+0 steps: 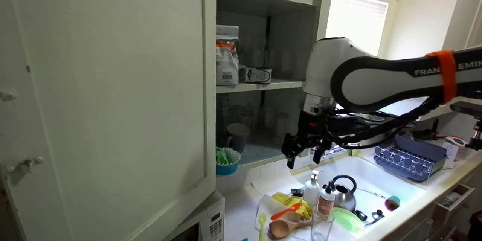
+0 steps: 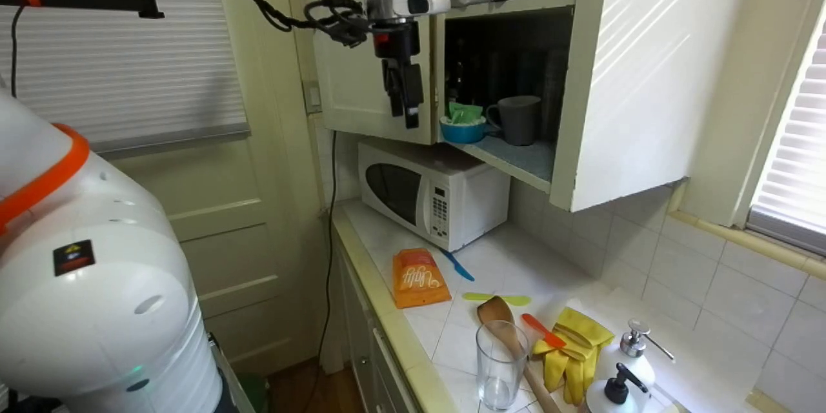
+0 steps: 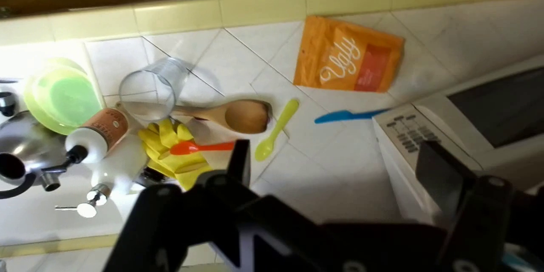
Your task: Put the grey mug on the second shelf of the open cabinet.
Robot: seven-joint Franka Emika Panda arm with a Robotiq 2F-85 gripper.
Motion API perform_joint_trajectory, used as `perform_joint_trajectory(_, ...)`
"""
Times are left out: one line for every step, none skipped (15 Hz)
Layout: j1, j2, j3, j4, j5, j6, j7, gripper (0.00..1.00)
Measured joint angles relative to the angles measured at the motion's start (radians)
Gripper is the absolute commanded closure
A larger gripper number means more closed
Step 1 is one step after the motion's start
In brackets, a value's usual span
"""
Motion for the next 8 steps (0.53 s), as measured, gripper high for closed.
perform_joint_trajectory(0.001,0.020,0.001,0.002,0.010,0.066,0.027,0.00)
perform_joint_trajectory(0.002,0.034,0.005,0.001,0.012,0.138,0.053,0.00)
perform_joint_trajectory(0.003,0.044,0.012,-0.005,0.012,0.214,0.080,0.00)
perform_joint_trajectory(0.004,0.051,0.020,-0.015,0.011,0.290,0.109,0.00)
perform_joint_trajectory(0.006,0.056,0.022,-0.019,0.009,0.309,0.115,0.00)
perform_joint_trajectory(0.007,0.057,0.022,-0.019,0.009,0.308,0.115,0.00)
perform_joint_trajectory(0.007,0.057,0.020,-0.018,0.009,0.308,0.114,0.00)
perform_joint_trajectory(0.007,0.056,0.018,-0.018,0.009,0.308,0.114,0.00)
